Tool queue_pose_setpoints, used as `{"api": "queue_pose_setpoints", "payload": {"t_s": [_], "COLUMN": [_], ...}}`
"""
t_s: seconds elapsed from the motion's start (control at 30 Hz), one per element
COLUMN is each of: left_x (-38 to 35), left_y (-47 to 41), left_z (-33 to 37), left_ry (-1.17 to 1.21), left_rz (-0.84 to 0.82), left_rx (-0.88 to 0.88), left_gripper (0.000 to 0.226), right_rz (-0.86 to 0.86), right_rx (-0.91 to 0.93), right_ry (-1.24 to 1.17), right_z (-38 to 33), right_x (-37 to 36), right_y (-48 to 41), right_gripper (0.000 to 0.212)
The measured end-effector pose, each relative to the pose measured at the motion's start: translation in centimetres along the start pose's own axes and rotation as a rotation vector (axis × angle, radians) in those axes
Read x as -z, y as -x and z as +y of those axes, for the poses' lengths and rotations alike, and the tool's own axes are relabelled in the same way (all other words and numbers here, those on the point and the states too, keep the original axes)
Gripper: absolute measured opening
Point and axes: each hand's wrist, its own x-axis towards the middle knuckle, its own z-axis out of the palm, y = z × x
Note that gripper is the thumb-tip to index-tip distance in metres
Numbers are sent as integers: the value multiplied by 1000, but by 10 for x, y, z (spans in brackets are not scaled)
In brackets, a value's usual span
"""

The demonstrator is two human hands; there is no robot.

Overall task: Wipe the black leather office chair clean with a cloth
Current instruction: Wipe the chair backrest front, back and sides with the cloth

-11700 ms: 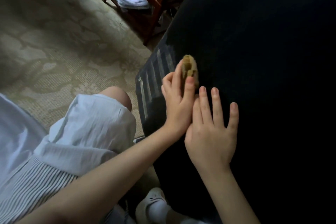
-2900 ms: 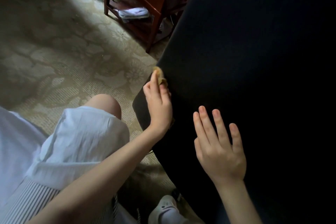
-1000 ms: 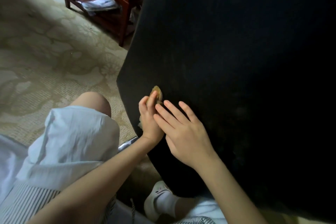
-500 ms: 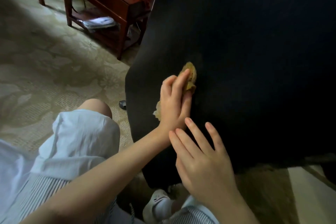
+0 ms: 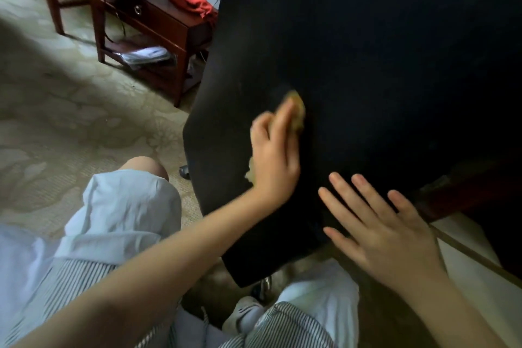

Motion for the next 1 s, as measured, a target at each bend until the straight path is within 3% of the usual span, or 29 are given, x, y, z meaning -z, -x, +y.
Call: {"api": "queue_pose_setpoints", "payload": {"t_s": [0.2, 0.43, 0.63, 0.77, 0.87, 0.93, 1.0], "left_x": [3, 3, 14, 12, 7, 7, 8], "left_y": [-90, -29, 56, 68, 61, 62, 71], "left_z": [-16, 14, 47, 81, 100, 94, 77], "left_ry": [83, 89, 133, 198, 158, 118, 79], "left_rz": [110, 38, -134, -95, -17, 20, 33], "left_rx": [346, 168, 38, 68, 44, 24, 43], "left_gripper": [42, 45, 45, 42, 39, 39, 34], "right_rz": [10, 185, 354, 422, 401, 352, 308], "right_rx": [194, 183, 122, -54, -170, -140, -52], "right_ry": [110, 50, -90, -180, -292, -348, -319], "right_z": [18, 16, 7, -3, -8, -6, 4], "right_x": [-6, -12, -16, -16, -17, -20, -23], "right_y": [8, -4, -10, -12, -16, -19, -22], "right_gripper": [71, 110, 83, 64, 77, 84, 72]}}
